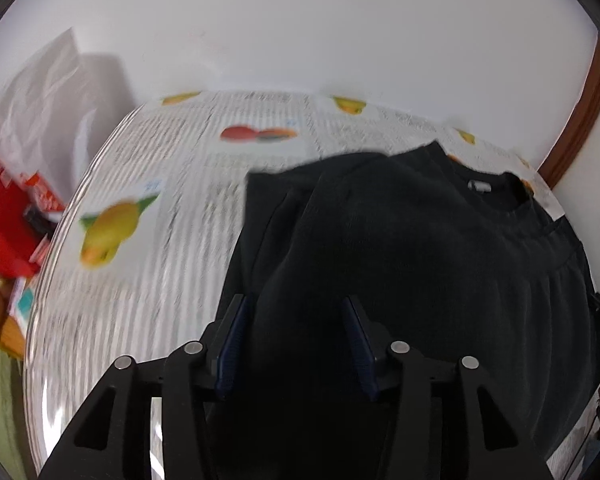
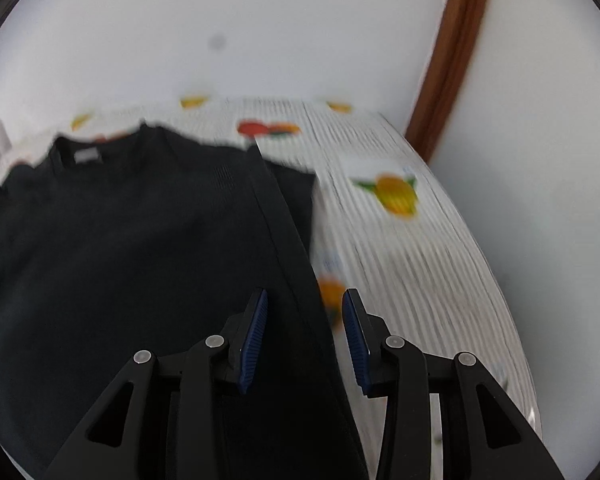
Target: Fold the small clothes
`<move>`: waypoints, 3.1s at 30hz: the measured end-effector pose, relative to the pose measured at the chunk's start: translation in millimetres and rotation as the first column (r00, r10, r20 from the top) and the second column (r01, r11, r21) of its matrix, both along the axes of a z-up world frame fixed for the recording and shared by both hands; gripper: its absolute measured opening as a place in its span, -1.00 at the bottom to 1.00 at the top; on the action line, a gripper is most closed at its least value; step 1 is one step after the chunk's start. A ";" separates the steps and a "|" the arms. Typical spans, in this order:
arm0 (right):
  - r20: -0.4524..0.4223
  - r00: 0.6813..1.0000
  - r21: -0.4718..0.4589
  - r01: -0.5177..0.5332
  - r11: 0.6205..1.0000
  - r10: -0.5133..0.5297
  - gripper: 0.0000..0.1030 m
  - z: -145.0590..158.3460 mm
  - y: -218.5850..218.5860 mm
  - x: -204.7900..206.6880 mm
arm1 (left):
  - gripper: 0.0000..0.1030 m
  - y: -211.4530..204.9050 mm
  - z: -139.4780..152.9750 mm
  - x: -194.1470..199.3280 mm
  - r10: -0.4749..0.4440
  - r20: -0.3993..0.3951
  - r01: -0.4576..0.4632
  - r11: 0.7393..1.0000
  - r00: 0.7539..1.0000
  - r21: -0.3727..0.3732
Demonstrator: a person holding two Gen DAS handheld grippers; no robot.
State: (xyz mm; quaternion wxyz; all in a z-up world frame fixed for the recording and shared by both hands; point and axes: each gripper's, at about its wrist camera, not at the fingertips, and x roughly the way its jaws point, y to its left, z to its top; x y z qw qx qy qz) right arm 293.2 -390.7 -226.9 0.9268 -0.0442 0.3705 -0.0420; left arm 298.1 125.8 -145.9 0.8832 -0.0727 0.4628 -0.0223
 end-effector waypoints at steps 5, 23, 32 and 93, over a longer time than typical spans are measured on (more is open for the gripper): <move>-0.008 0.998 0.065 0.057 0.996 -0.056 -0.26 -3.4 -18.6 -34.6 | 0.04 14.4 -3.4 -35.8 0.009 0.009 -0.009 1.000 1.000 -0.012; -0.027 0.990 -0.014 0.135 0.991 -0.135 -0.22 -10.9 -12.2 -84.6 | 0.11 46.5 -17.9 -124.4 0.028 0.019 -0.028 1.000 0.999 -0.010; 0.015 0.988 -0.011 0.156 0.988 -0.156 -0.21 -19.1 -10.8 -88.3 | 0.17 42.4 -26.1 -133.9 0.033 0.106 -0.034 0.999 0.994 0.010; -0.002 0.841 -0.071 -0.541 0.838 0.542 -0.05 8.6 411.2 -154.6 | 0.23 120.2 -24.2 -252.8 0.009 0.076 0.000 0.992 0.997 -0.126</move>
